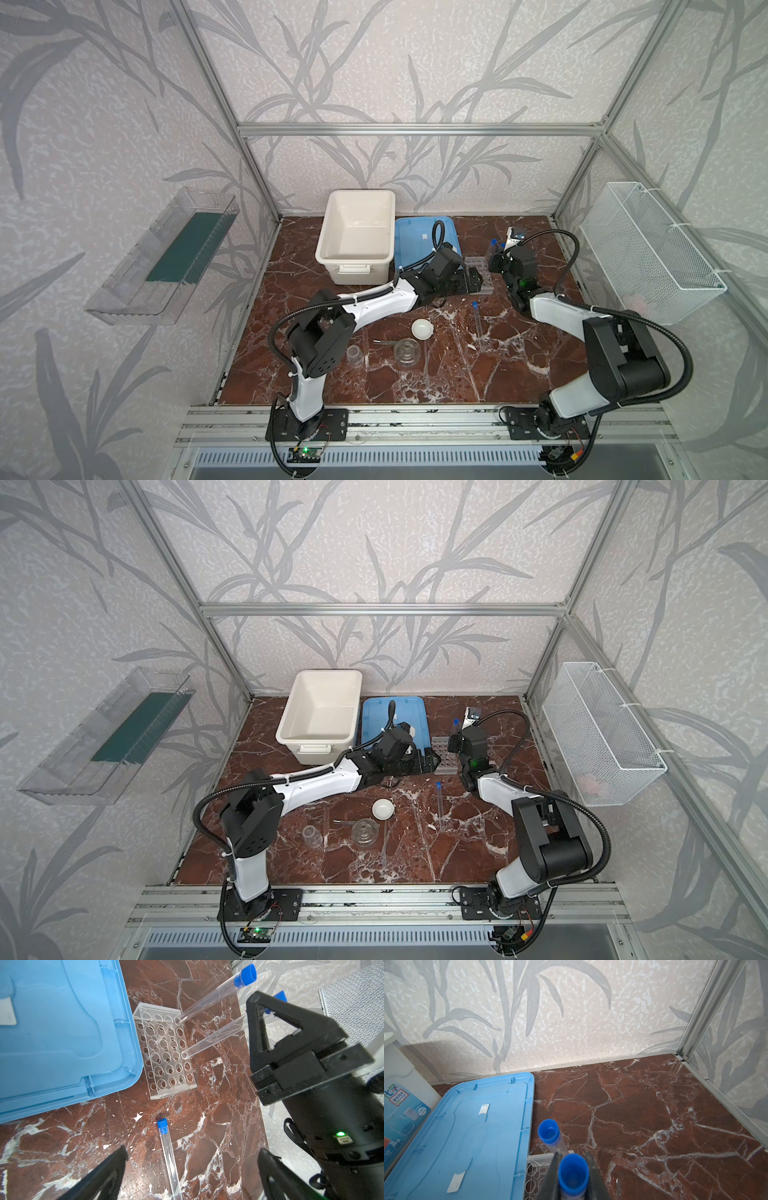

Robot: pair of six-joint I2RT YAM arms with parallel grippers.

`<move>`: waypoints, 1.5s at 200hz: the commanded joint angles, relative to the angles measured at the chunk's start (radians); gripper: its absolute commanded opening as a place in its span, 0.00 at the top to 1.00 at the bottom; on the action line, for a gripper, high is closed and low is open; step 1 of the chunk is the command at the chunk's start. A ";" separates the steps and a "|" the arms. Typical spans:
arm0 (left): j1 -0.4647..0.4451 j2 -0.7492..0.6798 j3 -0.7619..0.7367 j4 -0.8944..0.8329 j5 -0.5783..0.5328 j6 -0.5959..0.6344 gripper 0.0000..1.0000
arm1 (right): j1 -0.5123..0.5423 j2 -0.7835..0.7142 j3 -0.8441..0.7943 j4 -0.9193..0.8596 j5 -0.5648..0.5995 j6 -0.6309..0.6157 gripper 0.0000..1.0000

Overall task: Organize the chemistry lab equipment
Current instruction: 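Lower the tube into a rack hole and open the right gripper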

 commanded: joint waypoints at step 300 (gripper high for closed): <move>-0.003 0.036 -0.003 0.028 0.026 -0.009 0.01 | -0.004 0.029 0.032 0.120 0.051 0.011 0.87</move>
